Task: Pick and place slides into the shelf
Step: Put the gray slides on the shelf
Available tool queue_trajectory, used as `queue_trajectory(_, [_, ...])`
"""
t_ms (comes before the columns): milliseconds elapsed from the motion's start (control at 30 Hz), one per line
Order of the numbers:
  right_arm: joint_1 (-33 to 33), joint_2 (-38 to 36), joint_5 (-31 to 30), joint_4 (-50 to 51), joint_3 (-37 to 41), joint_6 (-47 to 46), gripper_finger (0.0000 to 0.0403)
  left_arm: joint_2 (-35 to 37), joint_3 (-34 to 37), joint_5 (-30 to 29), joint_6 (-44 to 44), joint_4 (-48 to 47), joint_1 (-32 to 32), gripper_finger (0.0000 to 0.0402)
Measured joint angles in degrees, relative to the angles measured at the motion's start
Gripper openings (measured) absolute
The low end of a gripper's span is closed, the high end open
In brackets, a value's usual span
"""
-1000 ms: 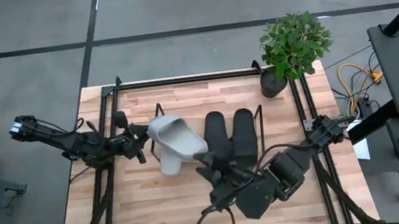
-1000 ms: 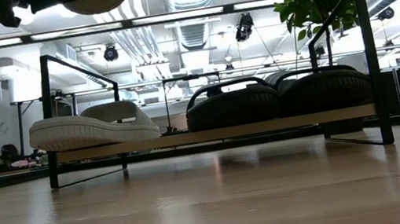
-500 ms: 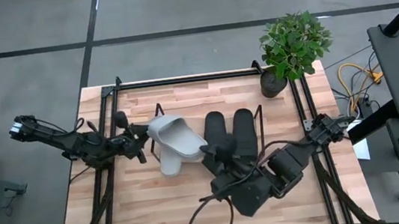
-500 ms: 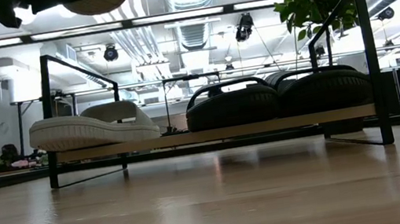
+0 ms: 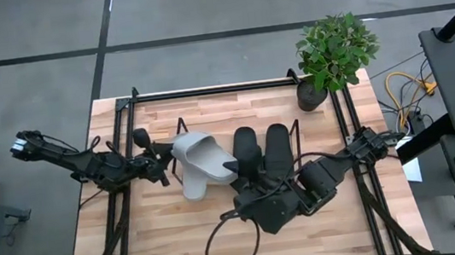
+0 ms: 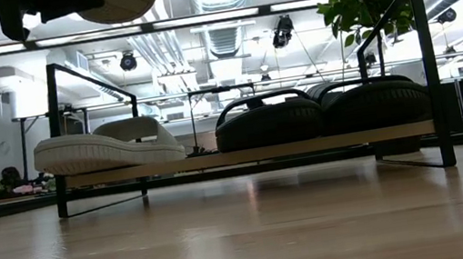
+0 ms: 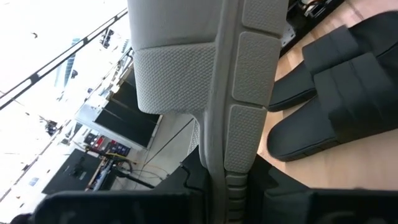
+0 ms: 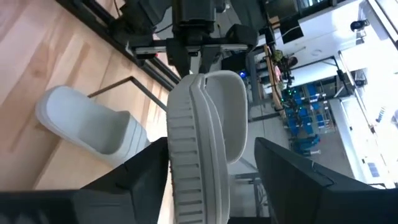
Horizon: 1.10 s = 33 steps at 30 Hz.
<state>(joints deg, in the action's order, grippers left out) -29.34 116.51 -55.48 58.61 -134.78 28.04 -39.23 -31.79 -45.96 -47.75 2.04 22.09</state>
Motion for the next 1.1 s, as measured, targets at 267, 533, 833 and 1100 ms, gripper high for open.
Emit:
queue_trajectory(267, [0.56, 0.02, 1.52, 2.98, 0.04, -3.82, 0.0151, 1.1, 0.0, -0.05, -0.8, 0.05, -0.02, 0.0022])
queue_trajectory(533, [0.81, 0.13, 1.95, 3.49, 0.22, -2.9, 0.0049, 0.77, -0.09, 0.56, -0.65, 0.31, -0.02, 0.0022])
queue_trajectory(833, [0.85, 0.13, 1.81, 3.29, 0.22, -6.59, 0.0049, 0.69, -0.11, 0.58, 0.28, 0.84, -0.02, 0.012])
queue_trajectory(1100, [0.39, 0.13, -6.7, 6.58, 0.22, -14.94, 0.0049, 2.54, -0.28, -10.36, 2.41, 0.52, -0.02, 0.0245])
